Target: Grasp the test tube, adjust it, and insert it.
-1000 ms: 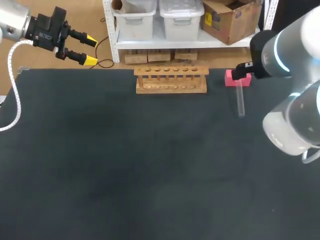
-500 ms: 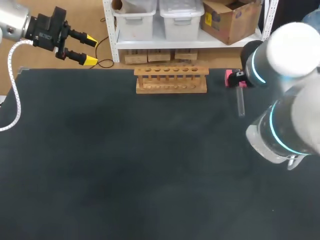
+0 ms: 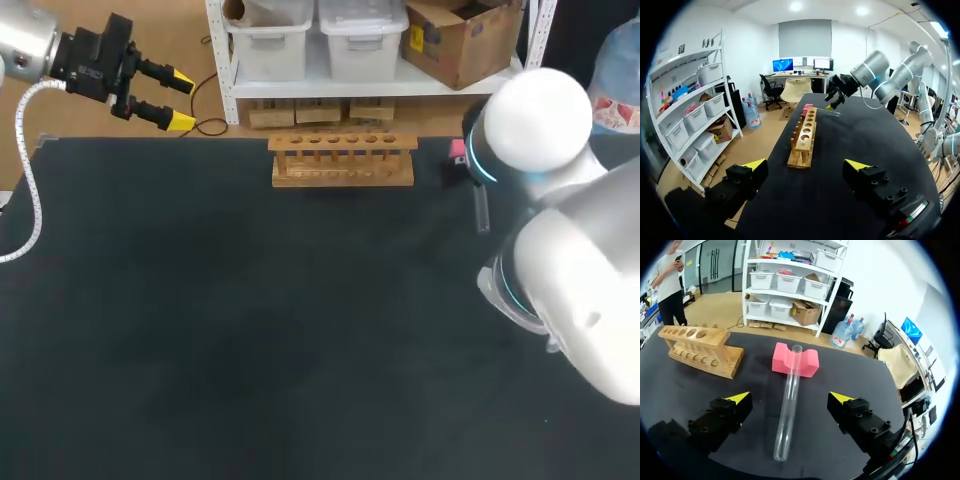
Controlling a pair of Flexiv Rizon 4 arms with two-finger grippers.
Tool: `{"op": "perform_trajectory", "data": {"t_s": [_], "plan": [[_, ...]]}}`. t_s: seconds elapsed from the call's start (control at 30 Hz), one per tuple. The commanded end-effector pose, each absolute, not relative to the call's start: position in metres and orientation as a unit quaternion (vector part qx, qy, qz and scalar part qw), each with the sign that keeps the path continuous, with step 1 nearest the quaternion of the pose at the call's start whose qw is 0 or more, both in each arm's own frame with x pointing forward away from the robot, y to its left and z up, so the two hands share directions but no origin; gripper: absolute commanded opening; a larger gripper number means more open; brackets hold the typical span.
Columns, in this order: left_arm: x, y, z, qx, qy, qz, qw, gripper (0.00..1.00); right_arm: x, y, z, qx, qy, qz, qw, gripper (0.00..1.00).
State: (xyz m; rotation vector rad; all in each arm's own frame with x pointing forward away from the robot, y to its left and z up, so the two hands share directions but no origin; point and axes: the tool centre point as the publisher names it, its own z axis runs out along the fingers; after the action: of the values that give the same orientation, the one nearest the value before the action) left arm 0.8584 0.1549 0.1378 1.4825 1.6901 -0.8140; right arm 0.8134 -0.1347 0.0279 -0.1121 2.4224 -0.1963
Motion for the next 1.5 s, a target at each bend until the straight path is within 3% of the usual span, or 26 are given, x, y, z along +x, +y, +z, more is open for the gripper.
{"op": "perform_trajectory", "data": {"t_s": [0.03,0.8,0.87,1.0,1.5], "plan": [[0.856,0.154,0.137,0.576,0.658,-0.314,0.369,1.0,0.823,-0.137,0.021,-0.05,0.937,-0.061,0.341,1.0],[0.856,0.154,0.137,0.576,0.658,-0.314,0.369,1.0,0.841,-0.137,-0.001,-0.049,0.94,-0.029,0.338,1.0],[0.856,0.154,0.137,0.576,0.658,-0.314,0.369,1.0,0.841,-0.137,-0.003,-0.048,0.939,-0.028,0.338,0.9],[0.856,0.154,0.137,0.576,0.658,-0.314,0.369,1.0,0.841,-0.138,-0.004,-0.044,0.935,-0.026,0.35,1.0],[0.856,0.154,0.137,0.576,0.658,-0.314,0.369,1.0,0.835,-0.14,-0.008,-0.034,0.922,-0.014,0.384,1.0]]}}
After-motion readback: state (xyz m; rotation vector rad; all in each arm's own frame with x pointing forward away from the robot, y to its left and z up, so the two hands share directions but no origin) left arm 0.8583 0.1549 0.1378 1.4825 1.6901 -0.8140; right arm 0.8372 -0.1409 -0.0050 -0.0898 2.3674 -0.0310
